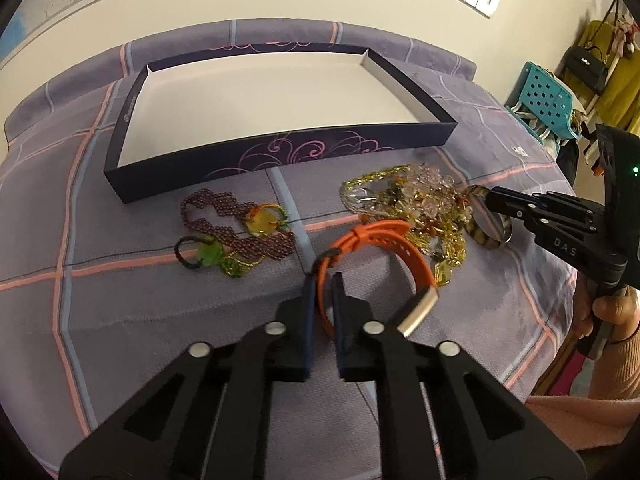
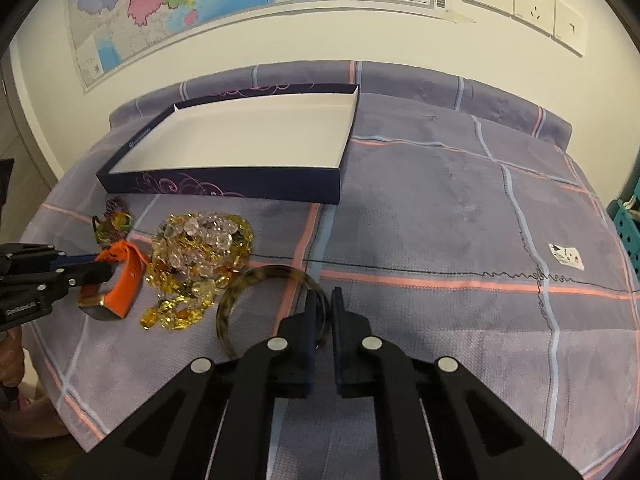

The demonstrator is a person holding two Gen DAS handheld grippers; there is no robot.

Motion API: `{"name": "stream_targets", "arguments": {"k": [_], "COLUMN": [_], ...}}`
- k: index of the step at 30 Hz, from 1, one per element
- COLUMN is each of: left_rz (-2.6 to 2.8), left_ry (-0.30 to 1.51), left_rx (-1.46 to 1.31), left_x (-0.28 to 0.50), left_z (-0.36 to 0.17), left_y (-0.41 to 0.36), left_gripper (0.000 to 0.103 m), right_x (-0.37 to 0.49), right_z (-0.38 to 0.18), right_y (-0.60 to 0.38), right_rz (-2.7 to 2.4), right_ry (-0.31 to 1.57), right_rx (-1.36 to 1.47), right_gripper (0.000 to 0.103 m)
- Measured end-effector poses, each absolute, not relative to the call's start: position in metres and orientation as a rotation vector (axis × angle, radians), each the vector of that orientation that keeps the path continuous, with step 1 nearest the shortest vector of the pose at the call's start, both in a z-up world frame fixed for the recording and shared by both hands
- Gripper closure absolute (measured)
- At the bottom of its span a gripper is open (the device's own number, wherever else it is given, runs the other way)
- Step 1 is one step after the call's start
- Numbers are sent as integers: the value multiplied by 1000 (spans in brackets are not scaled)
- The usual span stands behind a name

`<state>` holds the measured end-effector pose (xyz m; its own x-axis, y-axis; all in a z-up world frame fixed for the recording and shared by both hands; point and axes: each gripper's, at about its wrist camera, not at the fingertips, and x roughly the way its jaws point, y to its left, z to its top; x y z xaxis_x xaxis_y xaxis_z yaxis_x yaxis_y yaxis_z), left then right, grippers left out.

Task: Organize jewelry
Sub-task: 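Grasp the orange watch band with left tool while right tool grasps the tortoiseshell bangle, then carry the watch band into the box with left tool while right tool carries the bangle there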

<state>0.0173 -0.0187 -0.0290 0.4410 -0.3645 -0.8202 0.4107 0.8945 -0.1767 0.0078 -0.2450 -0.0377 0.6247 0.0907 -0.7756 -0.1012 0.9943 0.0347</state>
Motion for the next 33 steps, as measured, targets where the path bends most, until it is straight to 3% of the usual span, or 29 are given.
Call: {"name": "stream_targets", "arguments": {"k": [16,24,33], "left_rz": [-527,-497,-437], "left_ry": [893,836,850], "left_rx": [-14,-36,-35], "left_x": [40,99,179], "left_z": [28,57,44], "left_y": [6,22,16], "left_gripper": [92,93,92], "right_x": [30,102,190], "right_z": [14,29,12], "right_y": [-248,-234,-217], "right_rz": [210,244,207], "right_ry": [767,744,805], "right_rx": [64,47,41], "right_gripper": [97,97,97]}}
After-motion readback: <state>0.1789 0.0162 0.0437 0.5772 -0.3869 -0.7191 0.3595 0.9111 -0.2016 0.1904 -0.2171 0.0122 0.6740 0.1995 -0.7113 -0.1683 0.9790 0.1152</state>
